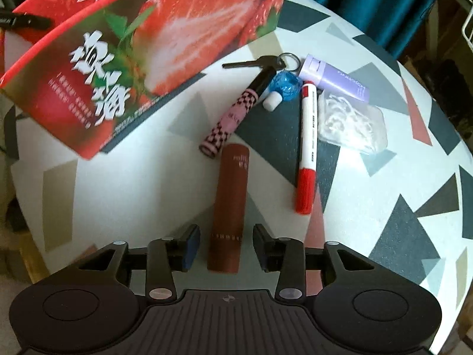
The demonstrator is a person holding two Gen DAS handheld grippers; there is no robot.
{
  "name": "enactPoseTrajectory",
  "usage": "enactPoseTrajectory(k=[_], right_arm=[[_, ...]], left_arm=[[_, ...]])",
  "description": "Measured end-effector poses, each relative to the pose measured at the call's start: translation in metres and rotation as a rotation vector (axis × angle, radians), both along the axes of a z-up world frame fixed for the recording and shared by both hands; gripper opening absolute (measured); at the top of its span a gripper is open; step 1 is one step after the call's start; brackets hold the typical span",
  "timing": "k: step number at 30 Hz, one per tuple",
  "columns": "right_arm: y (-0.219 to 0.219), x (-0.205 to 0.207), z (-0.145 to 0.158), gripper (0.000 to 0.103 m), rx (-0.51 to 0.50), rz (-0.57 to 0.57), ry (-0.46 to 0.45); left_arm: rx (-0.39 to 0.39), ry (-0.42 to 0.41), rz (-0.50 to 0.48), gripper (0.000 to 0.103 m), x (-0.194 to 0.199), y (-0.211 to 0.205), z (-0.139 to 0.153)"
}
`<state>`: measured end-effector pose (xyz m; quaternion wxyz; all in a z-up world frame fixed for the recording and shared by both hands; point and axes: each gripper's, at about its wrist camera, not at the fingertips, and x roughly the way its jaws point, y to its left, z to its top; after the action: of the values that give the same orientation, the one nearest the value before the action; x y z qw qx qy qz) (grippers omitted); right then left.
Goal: Organize rigid objects
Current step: 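Return the right gripper to the brown tube on the table, then roll the right gripper and grasp the brown tube across its middle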
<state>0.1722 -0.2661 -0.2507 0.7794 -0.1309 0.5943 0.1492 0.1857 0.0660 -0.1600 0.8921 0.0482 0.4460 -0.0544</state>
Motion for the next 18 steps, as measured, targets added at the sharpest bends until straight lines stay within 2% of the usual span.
enactPoseTrajectory(k=[6, 7, 9, 10, 18], right_arm=[[-0.003, -0.004, -0.005, 0.039, -0.014, 0.012, 0.036], [-0.003, -0.004, -0.004, 0.037, -0.004, 0.008, 0.043], [-0.002, -0.001, -0.004, 0.023, 0.023, -0.013, 0.059], [-0.001, 0.001, -0.003, 0.023, 0.025, -0.026, 0.055], [-0.010, 0.028, -0.003, 0.021, 0.116, -0.264, 0.010]], left_arm=[[-0.001, 0.000, 0.001, 0.023, 0.000, 0.000, 0.000], [-0.001, -0.001, 0.001, 0.023, 0.000, 0.000, 0.000], [0.000, 0.000, 0.000, 0.023, 0.000, 0.000, 0.000], [0.000, -0.001, 0.000, 0.023, 0.000, 0.000, 0.000], [0.002, -0.003, -0.002, 0.023, 0.000, -0.001, 0.001]])
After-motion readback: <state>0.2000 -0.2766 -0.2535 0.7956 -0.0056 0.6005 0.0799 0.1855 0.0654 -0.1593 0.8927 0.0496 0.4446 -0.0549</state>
